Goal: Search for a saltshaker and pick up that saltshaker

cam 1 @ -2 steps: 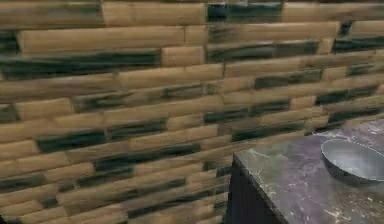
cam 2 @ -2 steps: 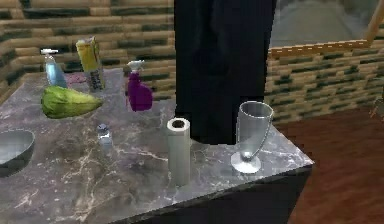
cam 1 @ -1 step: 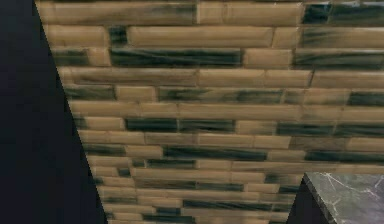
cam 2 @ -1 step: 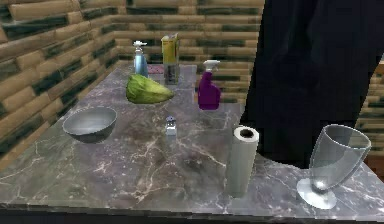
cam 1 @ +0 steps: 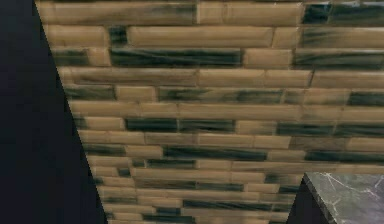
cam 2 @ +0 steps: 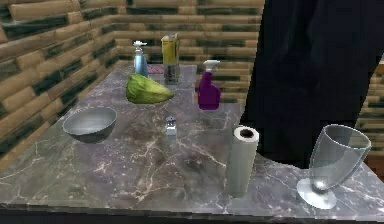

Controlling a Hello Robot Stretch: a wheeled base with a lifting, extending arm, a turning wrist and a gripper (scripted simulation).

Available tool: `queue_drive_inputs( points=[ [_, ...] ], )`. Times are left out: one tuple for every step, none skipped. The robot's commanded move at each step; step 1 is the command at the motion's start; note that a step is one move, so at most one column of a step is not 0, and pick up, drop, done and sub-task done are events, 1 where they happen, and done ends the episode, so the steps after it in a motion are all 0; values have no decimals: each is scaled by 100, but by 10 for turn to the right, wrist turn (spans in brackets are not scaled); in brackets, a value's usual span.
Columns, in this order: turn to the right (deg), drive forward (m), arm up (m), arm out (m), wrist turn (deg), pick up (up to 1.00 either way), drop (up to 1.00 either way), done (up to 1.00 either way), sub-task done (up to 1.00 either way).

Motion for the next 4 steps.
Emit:
queue_drive_inputs(
  points=[
    [0, 0, 38, 0, 0, 0, 0, 0, 0],
    [0, 0, 0, 32, 0, 0, 0, 0, 0],
    [0, 0, 0, 0, 450, 0, 0, 0, 0],
    [0, 0, 0, 0, 450, 0, 0, 0, 0]
  ],
)
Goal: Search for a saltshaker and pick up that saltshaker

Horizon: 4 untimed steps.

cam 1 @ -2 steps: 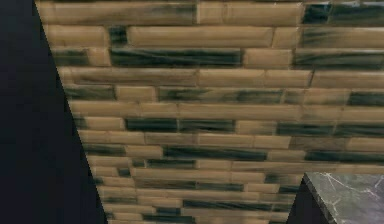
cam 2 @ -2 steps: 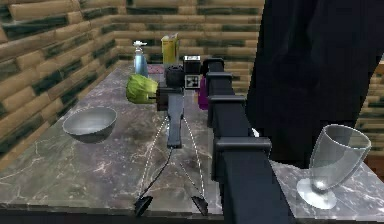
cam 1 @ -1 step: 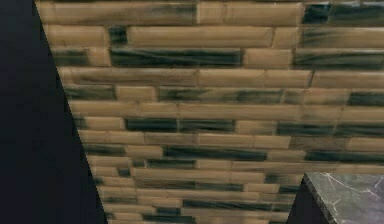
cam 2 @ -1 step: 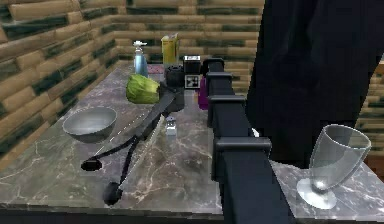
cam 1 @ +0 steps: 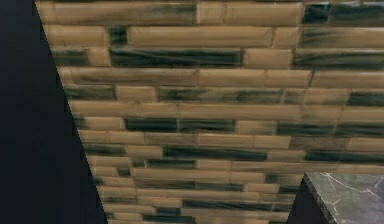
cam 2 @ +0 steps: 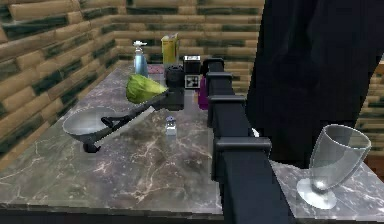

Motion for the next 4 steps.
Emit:
queue_drive_inputs(
  points=[
    [0, 0, 0, 0, 450, 0, 0, 0, 0],
    [0, 0, 0, 0, 360, 0, 0, 0, 0],
    [0, 0, -16, 0, 0, 0, 0, 0, 0],
    [0, 0, 0, 0, 0, 100, 0, 0, 0]
  ],
)
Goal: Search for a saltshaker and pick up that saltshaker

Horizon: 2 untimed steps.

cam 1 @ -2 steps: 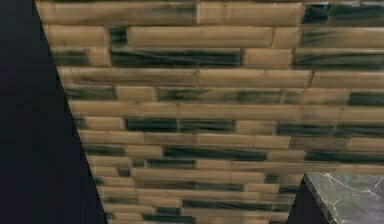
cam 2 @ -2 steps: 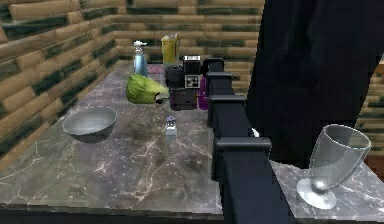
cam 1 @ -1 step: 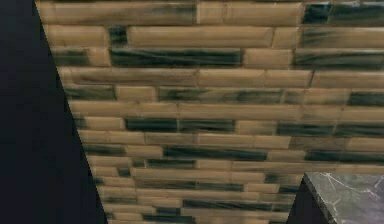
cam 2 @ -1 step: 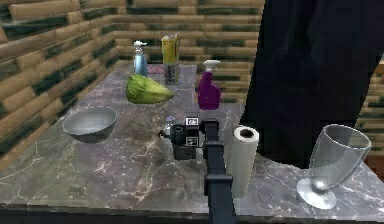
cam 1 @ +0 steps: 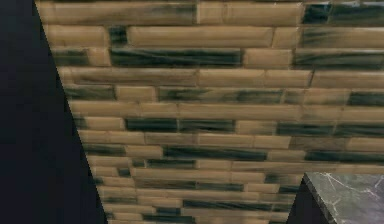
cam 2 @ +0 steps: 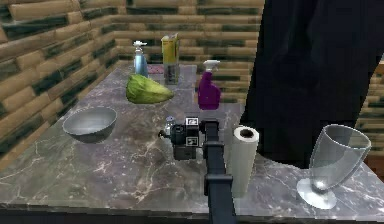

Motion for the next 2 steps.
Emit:
queue_drive_inputs(
  points=[
    [0, 0, 10, 0, 0, 0, 0, 0, 0],
    [0, 0, 0, 0, 0, 0, 0, 100, 0]
  ],
)
